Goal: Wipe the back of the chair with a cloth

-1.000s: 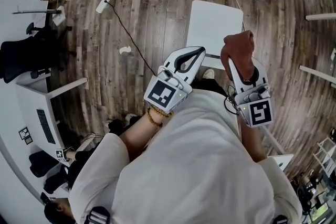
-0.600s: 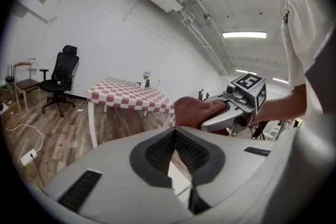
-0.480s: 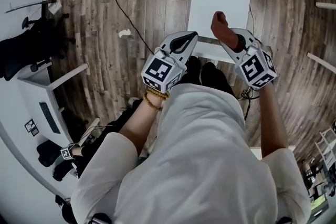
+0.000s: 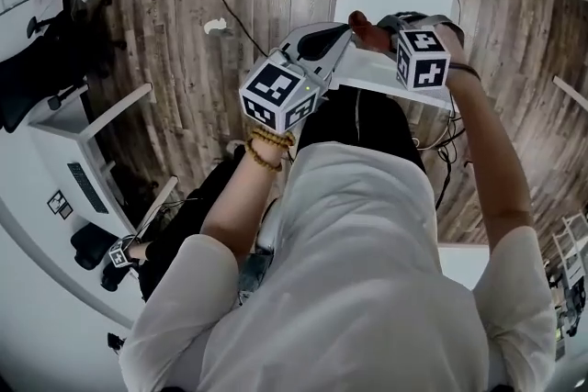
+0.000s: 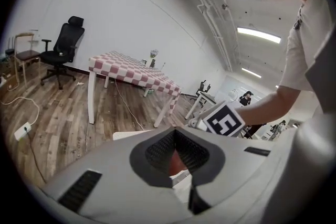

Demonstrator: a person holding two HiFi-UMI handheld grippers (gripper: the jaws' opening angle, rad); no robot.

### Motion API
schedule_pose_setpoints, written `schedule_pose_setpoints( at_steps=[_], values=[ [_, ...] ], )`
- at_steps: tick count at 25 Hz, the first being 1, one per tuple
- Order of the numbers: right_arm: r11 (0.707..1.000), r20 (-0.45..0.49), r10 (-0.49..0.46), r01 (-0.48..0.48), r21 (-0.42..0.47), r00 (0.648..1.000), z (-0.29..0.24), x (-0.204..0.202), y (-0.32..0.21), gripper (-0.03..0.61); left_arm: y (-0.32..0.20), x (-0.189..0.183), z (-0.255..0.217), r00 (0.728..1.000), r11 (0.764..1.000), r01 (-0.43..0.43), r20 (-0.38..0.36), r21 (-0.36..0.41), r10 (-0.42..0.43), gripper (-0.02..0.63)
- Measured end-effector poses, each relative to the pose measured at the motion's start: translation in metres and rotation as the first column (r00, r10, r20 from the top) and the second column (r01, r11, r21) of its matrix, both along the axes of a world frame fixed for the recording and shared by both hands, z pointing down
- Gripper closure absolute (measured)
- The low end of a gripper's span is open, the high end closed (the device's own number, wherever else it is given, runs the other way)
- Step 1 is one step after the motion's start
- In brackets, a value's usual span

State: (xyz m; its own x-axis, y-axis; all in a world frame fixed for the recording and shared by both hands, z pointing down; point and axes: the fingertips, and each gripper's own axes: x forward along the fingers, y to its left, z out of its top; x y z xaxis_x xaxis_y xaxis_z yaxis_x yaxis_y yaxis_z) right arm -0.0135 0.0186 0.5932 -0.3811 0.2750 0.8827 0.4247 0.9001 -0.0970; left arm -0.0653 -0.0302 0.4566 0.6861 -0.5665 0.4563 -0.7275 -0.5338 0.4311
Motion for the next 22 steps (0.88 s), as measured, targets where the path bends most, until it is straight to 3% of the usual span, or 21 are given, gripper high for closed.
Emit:
schedule_pose_setpoints(
  at_steps=[4,9,16,22],
  values=[
    [0.983,-0.053,-0.176,0.173,-0.064,0.983,0.041,-0.003,0.022,0.477,0.003,-0.005,0.012,1.000,0.999,0.000,0.003,-0.038,0.000,0.614],
    [0.946,-0.081,-0.317,0.309,-0.102,0.945,0.078,-0.001,0.042,0.477,0.008,-0.005,0.024,1.000,0.997,-0.002,0.000,-0.075,0.001,0.614],
    [0.897,-0.094,-0.436,0.425,-0.118,0.895,0.106,0.004,0.057,0.479,0.014,-0.001,0.034,1.000,0.994,-0.004,0.008,-0.113,0.004,0.614],
    [0.856,-0.033,-0.512,0.508,-0.097,0.858,0.082,0.002,0.061,0.479,0.020,-0.002,0.027,1.000,0.994,-0.018,0.020,-0.108,0.020,0.614]
  ],
)
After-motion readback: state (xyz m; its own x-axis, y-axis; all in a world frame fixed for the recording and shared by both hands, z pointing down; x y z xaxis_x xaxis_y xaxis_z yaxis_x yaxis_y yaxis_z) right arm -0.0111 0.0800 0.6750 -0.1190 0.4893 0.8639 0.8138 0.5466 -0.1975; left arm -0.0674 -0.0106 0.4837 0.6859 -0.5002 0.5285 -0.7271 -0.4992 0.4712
